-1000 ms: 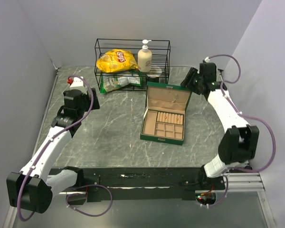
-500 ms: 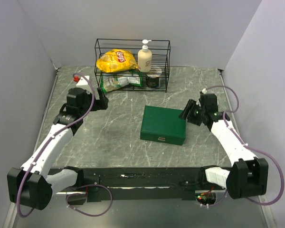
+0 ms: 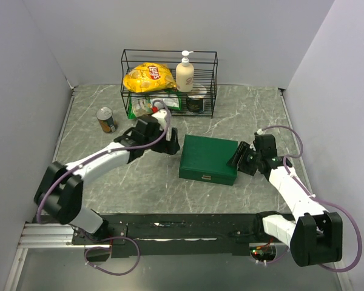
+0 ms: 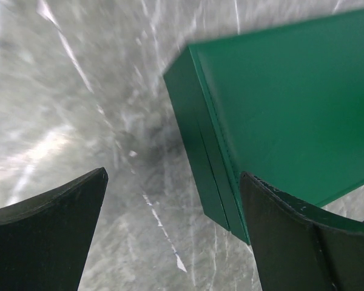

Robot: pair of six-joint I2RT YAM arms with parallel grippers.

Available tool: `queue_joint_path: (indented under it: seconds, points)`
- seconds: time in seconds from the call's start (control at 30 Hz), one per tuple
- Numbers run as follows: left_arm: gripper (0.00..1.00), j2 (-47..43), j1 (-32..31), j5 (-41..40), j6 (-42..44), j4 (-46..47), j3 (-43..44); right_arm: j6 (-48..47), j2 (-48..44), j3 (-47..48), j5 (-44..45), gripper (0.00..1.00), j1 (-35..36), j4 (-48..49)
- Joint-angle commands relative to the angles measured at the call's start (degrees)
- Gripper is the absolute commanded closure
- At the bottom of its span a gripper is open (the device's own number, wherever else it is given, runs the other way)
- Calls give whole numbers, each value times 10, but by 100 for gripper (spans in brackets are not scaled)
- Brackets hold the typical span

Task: Organize the mixed jewelry

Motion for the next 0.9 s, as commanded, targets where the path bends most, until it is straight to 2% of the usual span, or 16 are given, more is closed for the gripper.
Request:
queue_joint_path:
  seconds: [0.0, 0.17, 0.33, 0.47, 0.57, 0.7, 0.87]
  points:
    - [3, 39, -21, 34, -22, 41, -6, 5, 12, -11, 29, 35, 3, 6]
    - [4, 74, -36, 40, -29, 63, -23, 6, 33, -21, 42, 35, 3, 8]
    - [4, 106, -40, 41, -22, 46, -16, 12, 60, -23, 49, 34, 4, 7]
    - [3, 100, -42, 23, -21, 44, -23, 11, 52, -21, 56, 33, 6, 8]
    - [4, 86, -42, 10, -20, 37, -20, 12, 27, -11, 86, 28, 6, 2]
    - [4, 62, -38, -6, -29, 24, -9, 10, 4, 7, 106, 13, 2, 13]
    - [4, 18, 8, 42, -56, 38, -8, -3, 39, 33, 66, 9, -2, 45]
